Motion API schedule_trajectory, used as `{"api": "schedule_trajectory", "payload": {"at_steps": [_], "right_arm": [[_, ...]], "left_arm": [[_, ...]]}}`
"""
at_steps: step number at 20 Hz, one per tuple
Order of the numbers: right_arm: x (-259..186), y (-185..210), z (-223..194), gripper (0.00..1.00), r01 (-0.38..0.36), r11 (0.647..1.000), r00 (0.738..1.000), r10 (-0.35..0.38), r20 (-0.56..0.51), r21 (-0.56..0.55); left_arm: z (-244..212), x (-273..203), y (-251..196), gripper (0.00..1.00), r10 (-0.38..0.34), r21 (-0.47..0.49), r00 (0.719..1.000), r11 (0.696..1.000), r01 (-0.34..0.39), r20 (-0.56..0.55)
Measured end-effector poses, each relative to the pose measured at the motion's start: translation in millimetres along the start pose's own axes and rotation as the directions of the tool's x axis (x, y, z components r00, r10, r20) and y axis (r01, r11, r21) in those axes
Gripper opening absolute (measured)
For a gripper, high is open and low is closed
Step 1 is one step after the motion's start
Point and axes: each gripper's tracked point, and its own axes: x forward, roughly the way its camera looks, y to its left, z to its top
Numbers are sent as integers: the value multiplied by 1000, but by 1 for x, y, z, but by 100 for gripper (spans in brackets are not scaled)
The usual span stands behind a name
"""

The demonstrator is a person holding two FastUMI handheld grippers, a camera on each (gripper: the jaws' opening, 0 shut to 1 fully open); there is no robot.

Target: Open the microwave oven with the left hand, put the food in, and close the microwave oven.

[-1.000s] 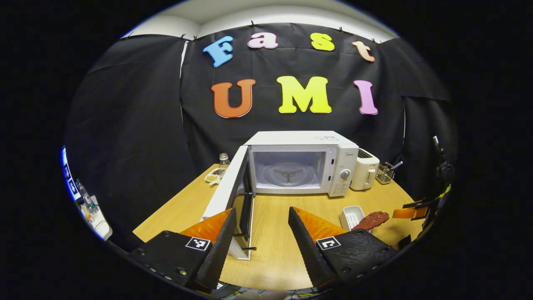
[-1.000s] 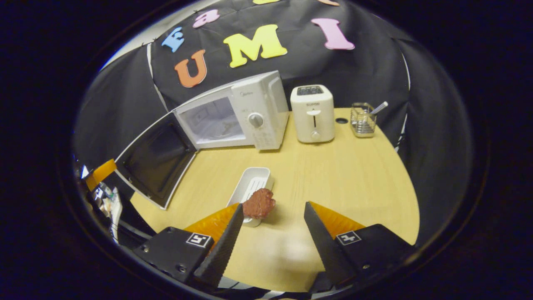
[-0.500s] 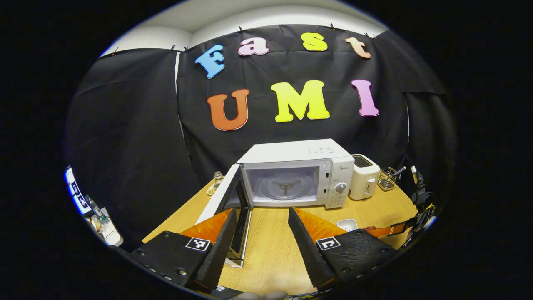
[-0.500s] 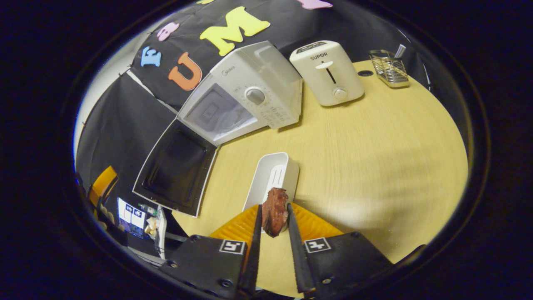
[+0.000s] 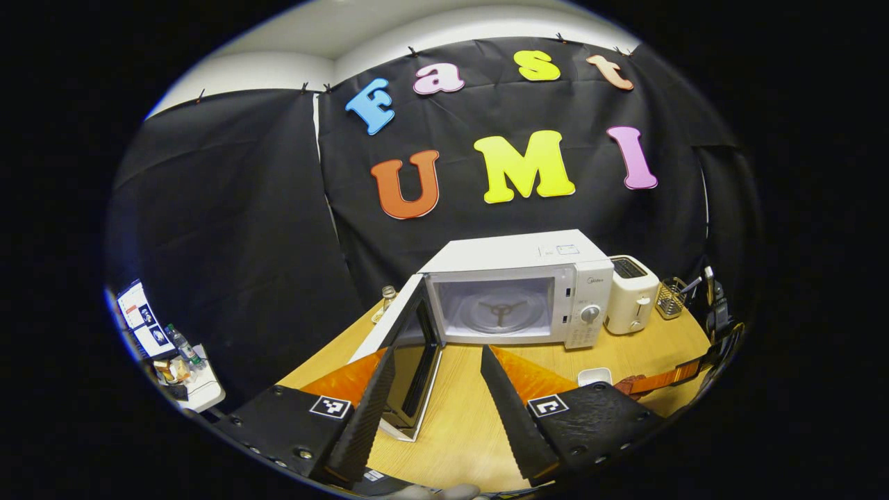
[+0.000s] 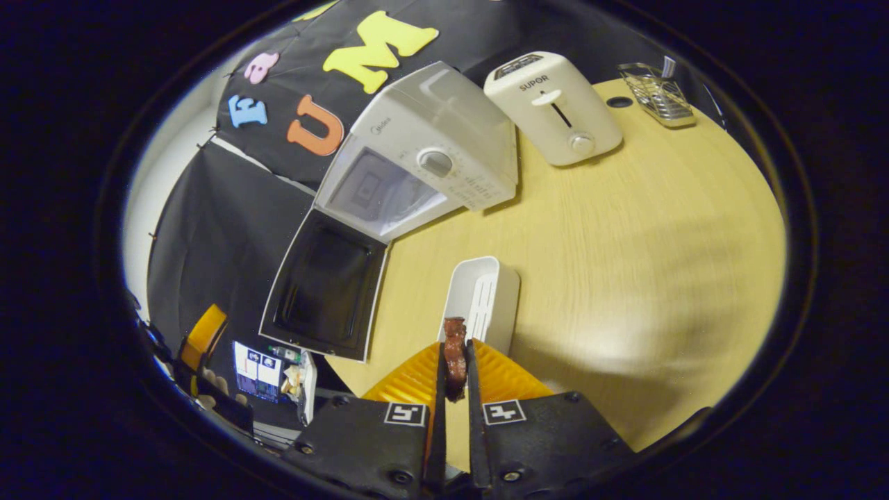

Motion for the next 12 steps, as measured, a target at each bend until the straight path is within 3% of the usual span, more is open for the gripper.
{"api": "schedule_trajectory", "payload": {"at_steps": [3,8,12], "right_arm": [[-6,17,21,17,3,999,999,-2,49,-34],[-3,51,47,17,71,994,985,-56,163,-82],[30,79,58,16,120,989,966,-97,240,-84]], "left_arm": [[-9,13,1,77,-21,-7,1000,1000,21,-3],[-24,39,-10,77,-135,-44,991,990,135,-1],[-25,45,-3,78,-217,-56,976,975,217,4]]}}
